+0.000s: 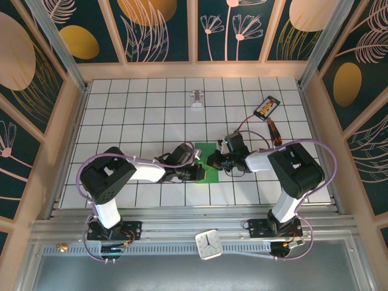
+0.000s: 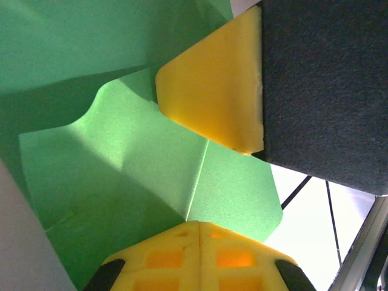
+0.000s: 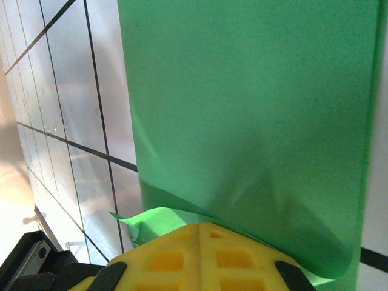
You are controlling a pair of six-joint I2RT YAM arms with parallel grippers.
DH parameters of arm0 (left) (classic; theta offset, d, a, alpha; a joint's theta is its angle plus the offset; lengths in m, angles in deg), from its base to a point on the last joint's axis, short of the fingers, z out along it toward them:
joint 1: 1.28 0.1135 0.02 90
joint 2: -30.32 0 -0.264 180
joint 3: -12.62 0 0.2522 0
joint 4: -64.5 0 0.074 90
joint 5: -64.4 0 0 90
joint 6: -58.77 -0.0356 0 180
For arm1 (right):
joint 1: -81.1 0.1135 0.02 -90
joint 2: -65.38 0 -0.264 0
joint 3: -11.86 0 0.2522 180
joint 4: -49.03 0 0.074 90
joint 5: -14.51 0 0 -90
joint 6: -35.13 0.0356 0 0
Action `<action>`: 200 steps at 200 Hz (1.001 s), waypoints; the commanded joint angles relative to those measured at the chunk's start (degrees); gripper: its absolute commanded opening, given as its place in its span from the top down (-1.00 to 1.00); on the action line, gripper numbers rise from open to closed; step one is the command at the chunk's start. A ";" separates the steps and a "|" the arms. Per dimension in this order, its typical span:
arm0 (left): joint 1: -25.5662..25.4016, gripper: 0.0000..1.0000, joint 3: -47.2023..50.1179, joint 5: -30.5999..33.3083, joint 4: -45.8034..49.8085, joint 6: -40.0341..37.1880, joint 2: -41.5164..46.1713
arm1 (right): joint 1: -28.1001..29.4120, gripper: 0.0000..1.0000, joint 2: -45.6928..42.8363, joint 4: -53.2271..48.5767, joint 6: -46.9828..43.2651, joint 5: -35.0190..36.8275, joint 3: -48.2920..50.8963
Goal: Fold a paper plane with a square sheet of paper (pick it up from the middle)
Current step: Fold the triangle a second time at the center of the table.
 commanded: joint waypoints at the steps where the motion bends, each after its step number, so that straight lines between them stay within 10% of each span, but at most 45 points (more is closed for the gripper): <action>1: 0.07 1.00 0.62 1.80 4.17 -1.95 -0.30 | -0.71 1.00 2.24 -4.20 -2.12 3.19 1.03; 145: -1.43 1.00 10.13 -2.39 13.66 -5.00 9.24 | -1.05 1.00 2.44 -5.48 -2.88 3.54 1.23; 200: -0.82 1.00 5.84 -5.04 3.16 -0.56 12.72 | -1.01 1.00 2.22 -5.37 -2.74 3.41 1.32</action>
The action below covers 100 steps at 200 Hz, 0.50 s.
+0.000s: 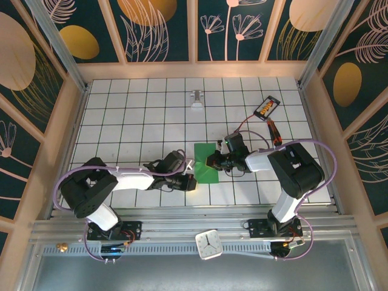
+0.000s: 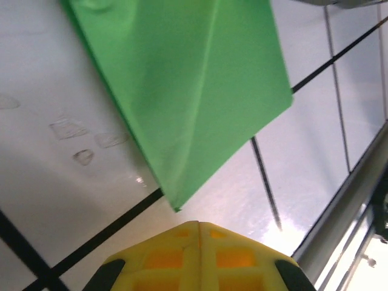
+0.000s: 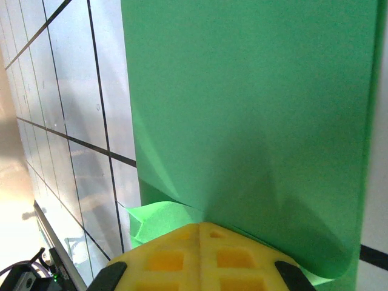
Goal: Fold a paper plane with a square sheet of paper (pick it up from the middle)
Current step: Fold the triangle a second time at the center of the table.
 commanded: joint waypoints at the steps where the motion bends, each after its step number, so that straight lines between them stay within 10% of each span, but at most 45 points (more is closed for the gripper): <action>1: 0.16 1.00 -2.48 -2.42 -4.45 2.95 1.12 | -0.97 1.00 2.08 -5.24 -1.91 4.00 1.35; 100: 2.85 1.00 -5.68 -1.74 -4.77 0.66 -8.67 | -0.90 1.00 2.09 -4.97 -1.92 3.75 1.21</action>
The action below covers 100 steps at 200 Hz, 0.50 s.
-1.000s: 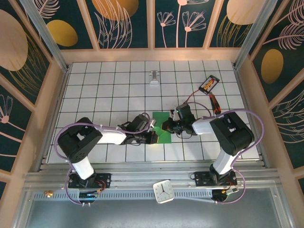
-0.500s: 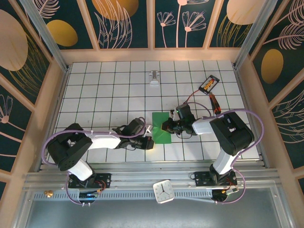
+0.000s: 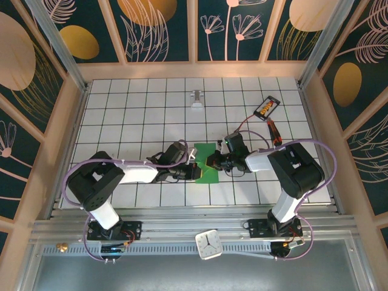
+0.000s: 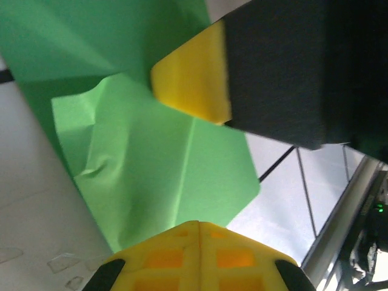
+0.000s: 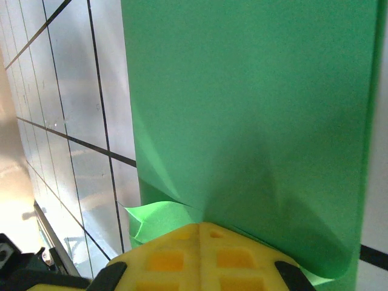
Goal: Fold a paper plane with a square sheet of paper (pick it up from the middle)
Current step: Fold the triangle a second time at the center of the table.
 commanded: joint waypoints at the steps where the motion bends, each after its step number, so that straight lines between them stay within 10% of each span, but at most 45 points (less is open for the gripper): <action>1: 0.07 1.00 -0.49 -1.55 0.58 -1.56 -2.90 | -0.90 1.00 2.11 -4.97 -1.91 3.75 1.21; 100: 0.03 1.00 1.28 3.80 8.68 -7.16 -4.53 | -0.96 1.00 -1.00 -5.33 -2.46 0.77 -1.89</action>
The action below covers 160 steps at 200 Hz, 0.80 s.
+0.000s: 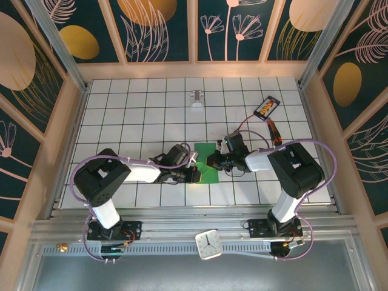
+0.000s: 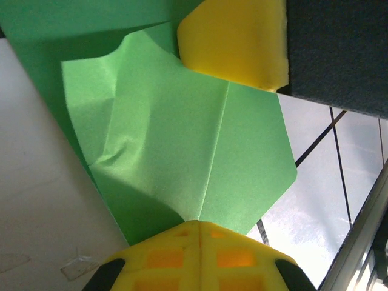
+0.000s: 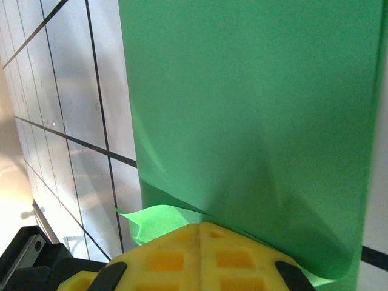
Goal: Fold a paper plane with a square sheet of paper (pick it up from the middle)
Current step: Fold the triangle a second time at the center of the table.
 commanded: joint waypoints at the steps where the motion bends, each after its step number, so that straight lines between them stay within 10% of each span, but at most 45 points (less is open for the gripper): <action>1: 0.02 1.00 1.29 4.10 7.86 -3.27 -1.80 | -0.98 1.00 -1.08 -4.14 -2.05 0.79 -1.20; 160: -0.01 1.00 2.43 4.63 8.95 -4.88 -3.37 | 6.53 1.00 -5.12 2.97 9.35 0.17 4.96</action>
